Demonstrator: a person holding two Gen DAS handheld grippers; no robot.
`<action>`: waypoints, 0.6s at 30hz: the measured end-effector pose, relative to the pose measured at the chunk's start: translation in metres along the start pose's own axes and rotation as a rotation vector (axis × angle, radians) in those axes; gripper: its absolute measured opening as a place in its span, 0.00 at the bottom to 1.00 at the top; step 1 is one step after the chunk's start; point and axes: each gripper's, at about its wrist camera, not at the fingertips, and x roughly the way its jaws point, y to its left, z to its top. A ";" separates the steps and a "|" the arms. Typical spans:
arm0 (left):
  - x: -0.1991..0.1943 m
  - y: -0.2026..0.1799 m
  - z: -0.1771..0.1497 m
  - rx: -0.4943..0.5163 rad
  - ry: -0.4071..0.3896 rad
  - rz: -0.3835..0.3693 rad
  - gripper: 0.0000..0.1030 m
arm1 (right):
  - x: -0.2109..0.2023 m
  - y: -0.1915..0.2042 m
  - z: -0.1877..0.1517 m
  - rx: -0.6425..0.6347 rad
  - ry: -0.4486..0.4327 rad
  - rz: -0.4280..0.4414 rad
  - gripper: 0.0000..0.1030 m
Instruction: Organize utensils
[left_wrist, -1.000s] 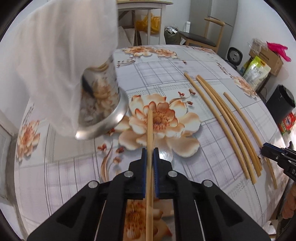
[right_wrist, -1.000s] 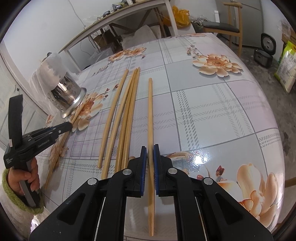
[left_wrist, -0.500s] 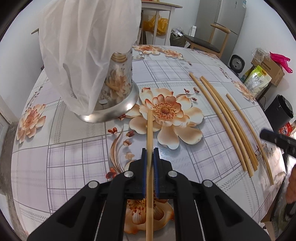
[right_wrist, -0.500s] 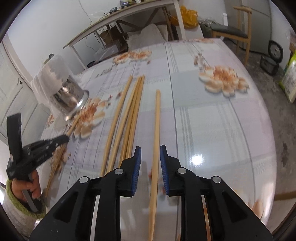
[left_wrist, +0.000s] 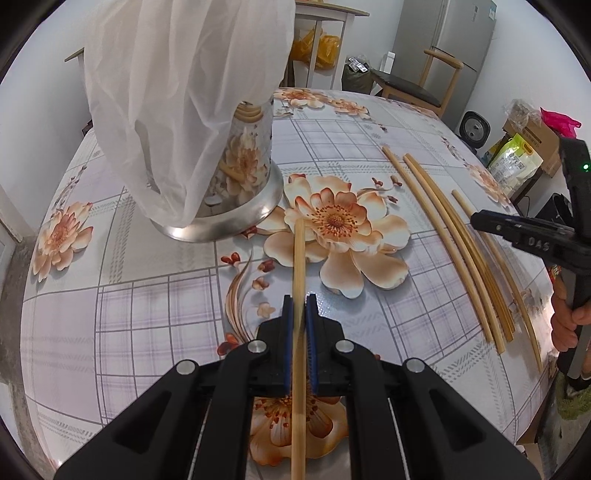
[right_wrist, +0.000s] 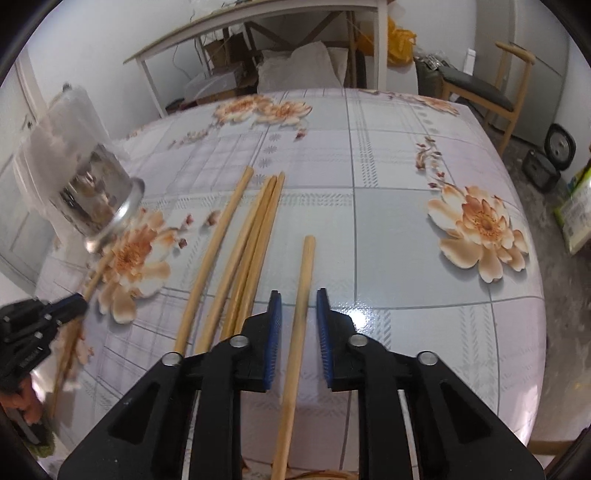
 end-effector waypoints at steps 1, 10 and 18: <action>0.000 0.000 0.001 -0.001 0.001 0.000 0.06 | 0.000 0.002 -0.001 -0.011 -0.003 -0.017 0.07; -0.003 -0.002 -0.002 -0.006 0.024 -0.022 0.06 | -0.015 -0.004 -0.024 0.054 0.010 0.012 0.04; -0.004 -0.009 0.003 0.050 0.051 -0.011 0.18 | -0.018 -0.004 -0.031 0.065 -0.002 0.026 0.04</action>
